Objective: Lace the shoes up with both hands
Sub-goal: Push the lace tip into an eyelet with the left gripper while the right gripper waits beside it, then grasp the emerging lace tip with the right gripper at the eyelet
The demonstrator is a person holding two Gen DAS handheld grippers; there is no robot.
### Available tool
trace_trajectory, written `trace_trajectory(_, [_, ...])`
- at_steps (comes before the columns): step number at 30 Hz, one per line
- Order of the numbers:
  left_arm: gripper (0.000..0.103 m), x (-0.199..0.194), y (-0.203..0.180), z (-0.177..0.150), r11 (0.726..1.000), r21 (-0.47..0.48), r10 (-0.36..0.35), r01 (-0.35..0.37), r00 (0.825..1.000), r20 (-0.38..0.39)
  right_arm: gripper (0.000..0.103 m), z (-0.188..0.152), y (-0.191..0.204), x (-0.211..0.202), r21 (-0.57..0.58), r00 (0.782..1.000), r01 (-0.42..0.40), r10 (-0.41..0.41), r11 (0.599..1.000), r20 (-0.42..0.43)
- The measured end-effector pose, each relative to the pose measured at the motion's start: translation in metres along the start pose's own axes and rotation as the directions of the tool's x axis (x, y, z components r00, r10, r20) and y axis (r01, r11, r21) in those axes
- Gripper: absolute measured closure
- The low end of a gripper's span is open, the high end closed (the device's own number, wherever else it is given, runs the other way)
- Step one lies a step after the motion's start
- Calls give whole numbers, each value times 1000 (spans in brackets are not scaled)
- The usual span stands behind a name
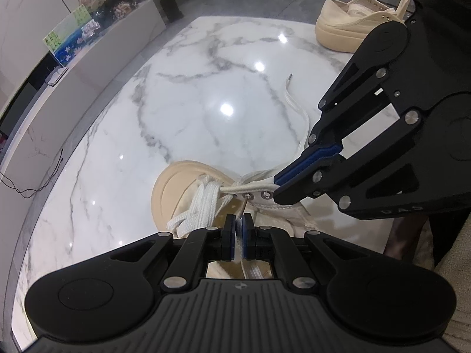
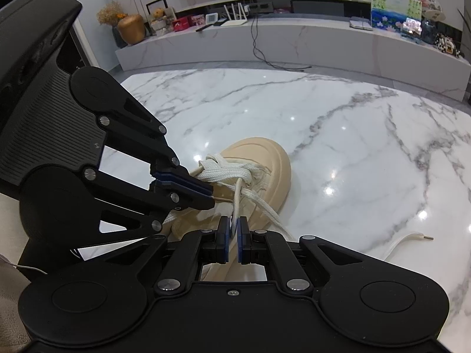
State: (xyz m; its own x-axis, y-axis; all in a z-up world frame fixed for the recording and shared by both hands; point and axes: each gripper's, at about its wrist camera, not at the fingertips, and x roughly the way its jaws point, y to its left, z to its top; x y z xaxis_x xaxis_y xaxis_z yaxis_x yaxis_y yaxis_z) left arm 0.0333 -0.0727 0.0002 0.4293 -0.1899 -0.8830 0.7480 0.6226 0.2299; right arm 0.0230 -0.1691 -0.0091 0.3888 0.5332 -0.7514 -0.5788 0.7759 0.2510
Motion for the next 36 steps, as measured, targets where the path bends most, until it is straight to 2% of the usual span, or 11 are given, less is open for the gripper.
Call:
trace_trajectory(14, [99,7,0,1,1000,1,-14,14,1000,-5,99,1,2,2,-10,1000,11,-11,1000,-1])
trace_trajectory(27, [99,9,-1,7,1000,17,-19,19,999,27,99,0,1,-1,-20,1000,0,0,1000,-1])
trace_trajectory(31, [99,9,0,9,1000,17,-20,19,999,36,99,2,-1,-7,-42,1000,-13,13,999,0])
trace_trajectory(36, [99,9,0,11,999,25,-22,21,999,40,99,6,-3,-14,-146,1000,23,-23,989,4])
